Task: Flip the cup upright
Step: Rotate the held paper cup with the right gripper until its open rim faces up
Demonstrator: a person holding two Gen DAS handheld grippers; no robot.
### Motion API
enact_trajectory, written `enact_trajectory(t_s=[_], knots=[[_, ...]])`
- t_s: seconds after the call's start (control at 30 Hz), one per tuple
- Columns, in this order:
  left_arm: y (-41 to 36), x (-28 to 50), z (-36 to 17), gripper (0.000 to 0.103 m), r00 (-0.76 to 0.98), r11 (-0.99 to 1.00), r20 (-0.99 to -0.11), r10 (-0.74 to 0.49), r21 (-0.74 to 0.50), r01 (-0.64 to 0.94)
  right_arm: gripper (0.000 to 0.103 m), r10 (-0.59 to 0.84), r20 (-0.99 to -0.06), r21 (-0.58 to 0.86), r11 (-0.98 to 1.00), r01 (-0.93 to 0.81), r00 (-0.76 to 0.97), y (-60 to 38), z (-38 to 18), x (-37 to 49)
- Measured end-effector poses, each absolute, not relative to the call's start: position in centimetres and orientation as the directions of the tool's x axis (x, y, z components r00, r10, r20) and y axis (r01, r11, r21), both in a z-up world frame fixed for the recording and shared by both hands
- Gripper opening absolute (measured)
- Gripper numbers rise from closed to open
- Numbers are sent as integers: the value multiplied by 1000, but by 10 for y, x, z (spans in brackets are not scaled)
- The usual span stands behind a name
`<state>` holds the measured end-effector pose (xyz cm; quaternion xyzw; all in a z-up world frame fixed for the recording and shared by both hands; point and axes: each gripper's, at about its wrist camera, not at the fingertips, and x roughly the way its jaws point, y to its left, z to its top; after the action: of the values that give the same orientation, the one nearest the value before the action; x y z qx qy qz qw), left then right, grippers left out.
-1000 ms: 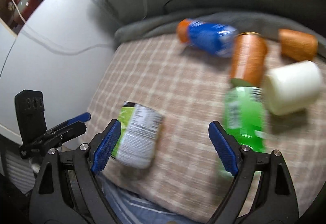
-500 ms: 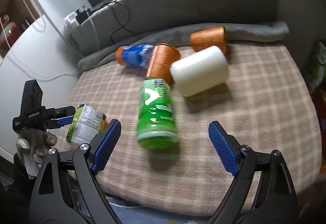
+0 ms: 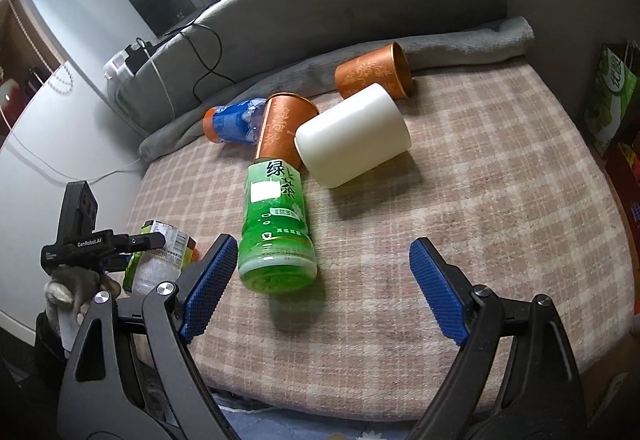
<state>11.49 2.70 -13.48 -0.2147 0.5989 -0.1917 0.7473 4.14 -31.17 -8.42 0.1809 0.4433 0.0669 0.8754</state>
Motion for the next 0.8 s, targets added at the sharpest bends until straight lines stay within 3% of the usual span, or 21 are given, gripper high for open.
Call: enact_trajectory(t_s=[0.8], knots=[[-21, 83, -91, 78, 470, 899, -767, -438, -360, 251, 90, 281, -734, 397, 916, 56, 618, -312, -84, 41]])
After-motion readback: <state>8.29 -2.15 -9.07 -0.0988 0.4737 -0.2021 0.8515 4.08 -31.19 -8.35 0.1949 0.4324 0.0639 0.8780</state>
